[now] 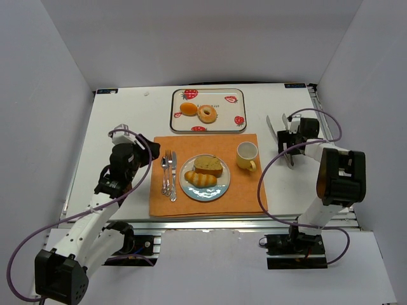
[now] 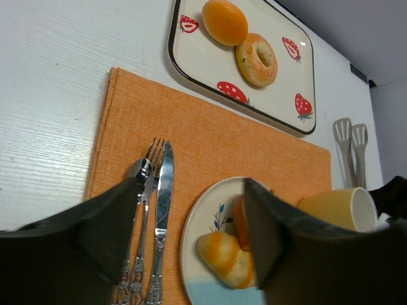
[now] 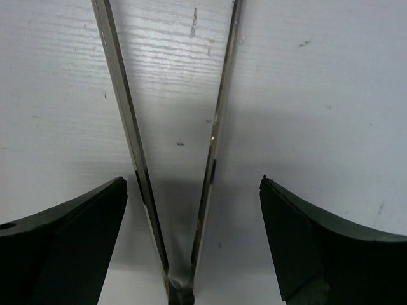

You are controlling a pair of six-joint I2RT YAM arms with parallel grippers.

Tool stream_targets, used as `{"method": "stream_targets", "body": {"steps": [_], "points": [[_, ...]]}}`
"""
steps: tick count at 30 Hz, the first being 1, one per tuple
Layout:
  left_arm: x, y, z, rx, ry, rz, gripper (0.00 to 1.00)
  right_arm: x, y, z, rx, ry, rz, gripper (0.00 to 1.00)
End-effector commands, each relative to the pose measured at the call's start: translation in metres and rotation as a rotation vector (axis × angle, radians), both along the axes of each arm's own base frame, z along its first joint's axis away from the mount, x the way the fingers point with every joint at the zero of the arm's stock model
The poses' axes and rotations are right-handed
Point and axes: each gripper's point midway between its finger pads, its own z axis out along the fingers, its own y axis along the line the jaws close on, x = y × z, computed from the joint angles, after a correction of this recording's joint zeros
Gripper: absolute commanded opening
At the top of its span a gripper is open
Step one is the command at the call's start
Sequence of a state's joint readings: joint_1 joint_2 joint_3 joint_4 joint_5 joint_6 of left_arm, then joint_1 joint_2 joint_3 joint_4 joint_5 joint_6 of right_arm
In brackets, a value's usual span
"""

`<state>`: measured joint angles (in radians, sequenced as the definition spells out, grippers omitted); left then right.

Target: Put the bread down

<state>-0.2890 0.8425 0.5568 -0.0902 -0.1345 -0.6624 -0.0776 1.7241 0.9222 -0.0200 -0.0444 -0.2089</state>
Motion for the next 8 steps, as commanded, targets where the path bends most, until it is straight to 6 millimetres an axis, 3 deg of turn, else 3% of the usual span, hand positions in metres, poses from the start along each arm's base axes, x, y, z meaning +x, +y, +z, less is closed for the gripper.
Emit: {"method": "stream_targets", "body": {"steps": [1, 2, 4, 5, 6, 7, 8], "points": [[0.001, -0.004, 0.016, -0.019, -0.043, -0.03, 0.7, 0.01, -0.005, 0.053, -0.029, -0.113, 0.043, 0.89], [0.0, -0.005, 0.017, -0.022, -0.046, -0.037, 0.61, 0.011, -0.006, 0.065, -0.042, -0.138, 0.051, 0.89], [-0.002, -0.01, 0.016, -0.03, -0.05, -0.064, 0.4, 0.02, -0.001, 0.106, -0.058, -0.223, 0.074, 0.89], [-0.002, -0.012, 0.019, -0.037, -0.063, -0.075, 0.17, 0.024, 0.0, 0.119, -0.071, -0.251, 0.083, 0.89], [-0.002, -0.015, 0.02, -0.043, -0.07, -0.089, 0.11, 0.028, 0.003, 0.133, -0.08, -0.282, 0.086, 0.9], [-0.004, -0.02, 0.019, -0.055, -0.075, -0.119, 0.09, 0.034, 0.012, 0.157, -0.081, -0.337, 0.107, 0.89], [-0.005, -0.026, 0.02, -0.064, -0.077, -0.15, 0.08, 0.037, 0.019, 0.168, -0.072, -0.36, 0.124, 0.89]]}}
